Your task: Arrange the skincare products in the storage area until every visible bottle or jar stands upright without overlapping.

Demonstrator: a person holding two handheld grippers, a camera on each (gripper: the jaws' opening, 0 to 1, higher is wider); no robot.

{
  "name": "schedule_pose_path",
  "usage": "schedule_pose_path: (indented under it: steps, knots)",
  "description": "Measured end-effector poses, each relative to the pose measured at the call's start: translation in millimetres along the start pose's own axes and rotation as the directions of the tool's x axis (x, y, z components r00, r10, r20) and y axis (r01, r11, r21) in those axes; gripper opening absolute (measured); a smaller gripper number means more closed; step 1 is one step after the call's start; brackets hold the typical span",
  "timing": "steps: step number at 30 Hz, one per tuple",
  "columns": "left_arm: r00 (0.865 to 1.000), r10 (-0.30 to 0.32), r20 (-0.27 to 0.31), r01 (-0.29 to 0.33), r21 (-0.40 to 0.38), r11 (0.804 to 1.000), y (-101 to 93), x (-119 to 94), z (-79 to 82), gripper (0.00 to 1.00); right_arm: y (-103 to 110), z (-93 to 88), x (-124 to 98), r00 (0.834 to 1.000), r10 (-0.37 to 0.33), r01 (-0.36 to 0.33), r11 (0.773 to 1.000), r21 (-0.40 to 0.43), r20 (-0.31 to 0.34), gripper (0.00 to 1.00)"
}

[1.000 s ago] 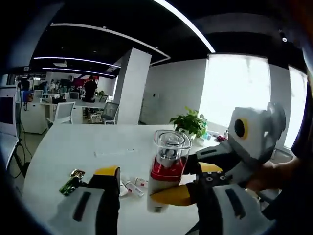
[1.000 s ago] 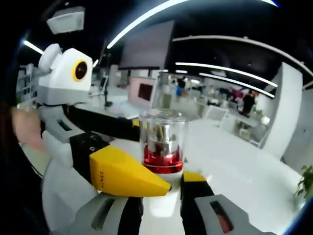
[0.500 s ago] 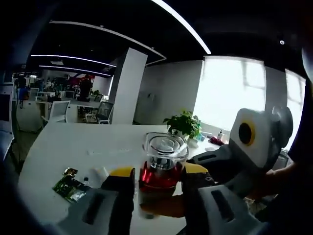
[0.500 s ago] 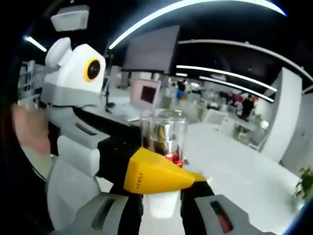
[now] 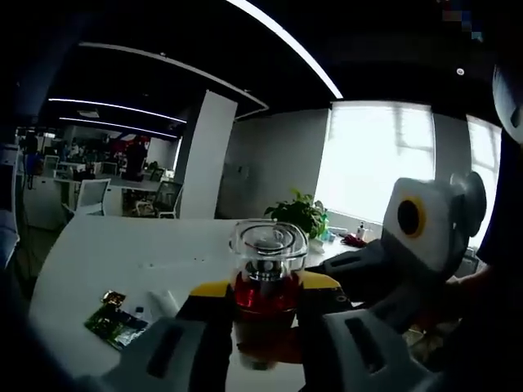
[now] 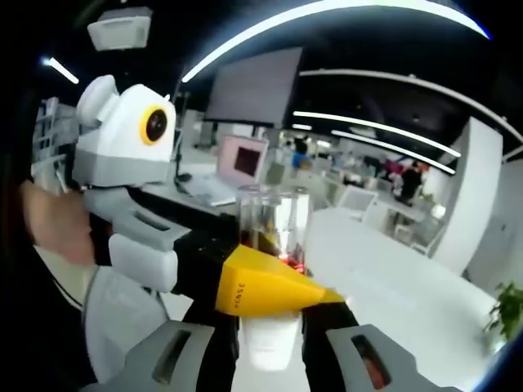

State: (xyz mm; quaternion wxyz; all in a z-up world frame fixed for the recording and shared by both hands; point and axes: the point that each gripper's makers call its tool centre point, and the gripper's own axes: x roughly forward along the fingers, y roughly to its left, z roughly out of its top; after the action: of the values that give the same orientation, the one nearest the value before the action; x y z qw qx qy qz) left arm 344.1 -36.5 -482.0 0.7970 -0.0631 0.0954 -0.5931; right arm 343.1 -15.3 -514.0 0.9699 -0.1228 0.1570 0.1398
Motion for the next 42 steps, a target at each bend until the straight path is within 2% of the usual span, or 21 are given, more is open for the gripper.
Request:
schedule_pose_path:
  steps: [4,7,10,11,12,13,15,17,18,20,23,24,25,27,28,29,30,33,38,41,42]
  knots:
    - [0.998,-0.053,-0.018,0.052,-0.057,0.997,1.5,-0.9,-1.4,0.26,2.5,0.9,-2.1,0.999,0.034,-0.034,0.999,-0.024,0.002,0.22]
    - [0.993,-0.121,-0.011,0.120,-0.103,0.987,-1.6,-5.2,3.4,0.26,6.3,8.8,-6.7,0.995,0.090,-0.089,0.996,-0.031,0.046,0.22]
    - [0.984,-0.177,-0.031,0.174,-0.084,0.981,-6.0,-6.4,5.0,0.26,9.6,14.4,-9.9,0.987,0.146,-0.145,0.989,-0.014,0.073,0.24]
    - [0.977,-0.202,-0.062,0.199,-0.052,0.979,-10.0,-7.1,2.4,0.26,11.6,17.1,-11.5,0.981,0.175,-0.173,0.984,-0.028,0.082,0.25]
    - [0.974,-0.212,-0.075,0.208,-0.057,0.976,-11.4,-8.0,1.5,0.26,13.4,14.5,-12.4,0.978,0.202,-0.197,0.978,-0.070,0.059,0.27]
    - [0.965,-0.246,-0.087,0.243,-0.041,0.969,-15.1,-8.3,2.2,0.26,13.1,15.8,-12.5,0.975,0.213,-0.209,0.976,-0.061,0.067,0.32]
    - [0.961,-0.261,-0.091,0.257,-0.054,0.965,-14.3,-9.7,3.9,0.26,16.8,17.4,-17.9,0.953,0.289,-0.290,0.957,0.001,0.092,0.33]
    - [0.949,-0.301,-0.091,0.295,-0.070,0.953,-15.8,-12.9,7.5,0.26,11.6,18.7,-21.1,0.942,0.314,-0.320,0.947,0.034,0.117,0.33]
    - [0.944,-0.316,-0.091,0.310,-0.073,0.948,-17.6,-13.4,8.7,0.26,10.4,19.3,-23.0,0.932,0.340,-0.347,0.937,0.039,0.127,0.34]
    - [0.930,-0.354,-0.104,0.348,-0.071,0.935,-24.4,-15.1,10.2,0.26,14.5,18.2,-27.1,0.894,0.429,-0.438,0.897,0.058,0.126,0.36]
    - [0.899,-0.425,-0.105,0.418,-0.083,0.905,-35.9,-17.2,14.9,0.26,29.2,15.3,-34.9,0.809,0.576,-0.583,0.811,0.043,0.111,0.35]
    - [0.895,-0.434,-0.106,0.427,-0.086,0.900,-37.2,-17.4,15.8,0.26,34.0,15.8,-37.9,0.780,0.615,-0.623,0.780,0.050,0.116,0.36]
    - [0.882,-0.461,-0.101,0.453,-0.089,0.887,-40.7,-18.3,19.1,0.26,37.2,15.8,-39.7,0.758,0.642,-0.652,0.754,0.084,0.119,0.37]
    - [0.857,-0.503,-0.111,0.496,-0.080,0.864,-47.3,-20.0,23.7,0.26,35.2,20.2,-39.5,0.741,0.657,-0.670,0.738,0.082,0.141,0.33]
    - [0.851,-0.511,-0.120,0.505,-0.074,0.860,-49.1,-19.9,24.8,0.26,33.1,22.4,-39.7,0.740,0.656,-0.670,0.738,0.081,0.147,0.28]
    - [0.843,-0.520,-0.139,0.519,-0.042,0.854,-51.7,-19.7,25.9,0.26,36.6,27.4,-43.6,0.709,0.688,-0.701,0.711,0.052,0.155,0.27]
    - [0.837,-0.523,-0.160,0.527,-0.020,0.850,-52.7,-19.6,24.8,0.26,33.4,28.1,-44.0,0.717,0.681,-0.694,0.718,0.060,0.150,0.24]
    - [0.831,-0.510,-0.221,0.531,0.046,0.846,-53.6,-16.7,21.8,0.26,29.8,26.1,-43.8,0.733,0.675,-0.675,0.737,-0.036,0.088,0.24]
    - [0.818,-0.523,-0.238,0.550,0.059,0.833,-58.5,-15.4,20.6,0.26,31.2,24.9,-48.4,0.717,0.690,-0.692,0.722,-0.022,0.095,0.22]
    - [0.817,-0.522,-0.244,0.553,0.076,0.830,-60.0,-15.2,19.2,0.26,30.9,24.0,-49.4,0.735,0.669,-0.670,0.742,-0.034,0.110,0.21]
    - [0.812,-0.524,-0.258,0.560,0.086,0.824,-62.2,-14.7,16.9,0.26,31.9,22.1,-50.2,0.736,0.669,-0.669,0.742,-0.039,0.104,0.20]
